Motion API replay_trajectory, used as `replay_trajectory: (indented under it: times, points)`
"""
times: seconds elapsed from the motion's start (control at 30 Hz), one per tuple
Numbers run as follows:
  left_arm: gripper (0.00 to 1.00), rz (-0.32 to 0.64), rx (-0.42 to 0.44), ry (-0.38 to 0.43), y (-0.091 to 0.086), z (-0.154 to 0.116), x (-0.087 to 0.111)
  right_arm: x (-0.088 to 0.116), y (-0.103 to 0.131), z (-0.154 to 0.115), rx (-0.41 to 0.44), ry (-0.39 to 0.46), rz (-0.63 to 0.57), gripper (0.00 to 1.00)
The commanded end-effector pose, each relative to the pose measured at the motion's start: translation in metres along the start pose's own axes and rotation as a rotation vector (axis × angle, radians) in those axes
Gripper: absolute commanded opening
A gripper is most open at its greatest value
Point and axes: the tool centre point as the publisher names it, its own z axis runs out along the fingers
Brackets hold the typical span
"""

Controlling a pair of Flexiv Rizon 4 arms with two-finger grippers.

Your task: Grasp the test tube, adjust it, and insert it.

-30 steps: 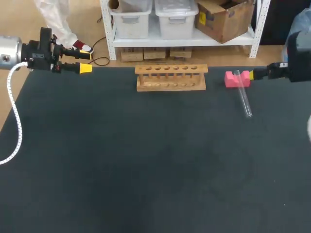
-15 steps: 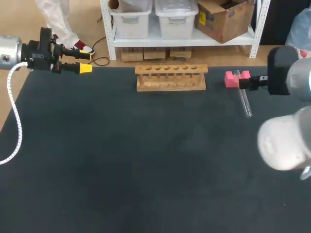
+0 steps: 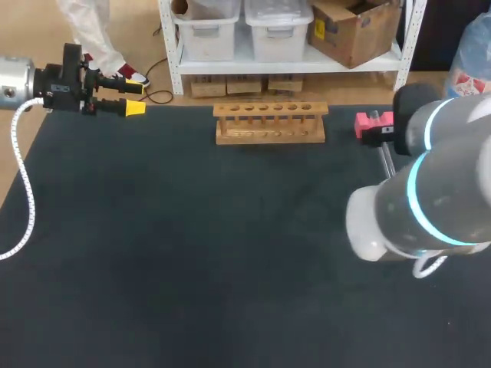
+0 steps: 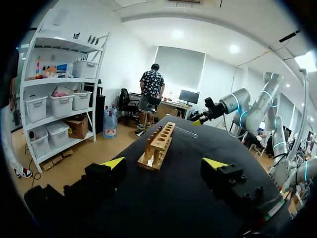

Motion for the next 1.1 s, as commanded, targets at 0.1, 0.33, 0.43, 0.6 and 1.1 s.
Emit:
replay_trajectory:
  times: [0.1,0.33,0.43,0.6,1.1]
  points:
    - [1.0,0.001,0.001,-0.001,0.001,0.0,0.001,0.005,0.001,0.021,0.199,-0.013,-0.02,1.0]
    - [1.0,0.001,0.001,-0.001,0.001,0.0,0.001,0.011,0.001,0.035,0.136,-0.006,-0.02,1.0]
    - [1.0,0.001,0.001,-0.001,0.001,0.0,0.001,0.013,-0.001,0.04,0.085,-0.011,0.006,1.0]
    - [1.0,0.001,0.001,-0.001,0.001,0.0,0.001,0.015,-0.007,0.045,-0.007,-0.018,0.051,1.0]
    - [1.0,0.001,0.001,-0.001,0.001,0.0,0.001,0.026,-0.018,0.056,-0.136,0.025,0.034,1.0]
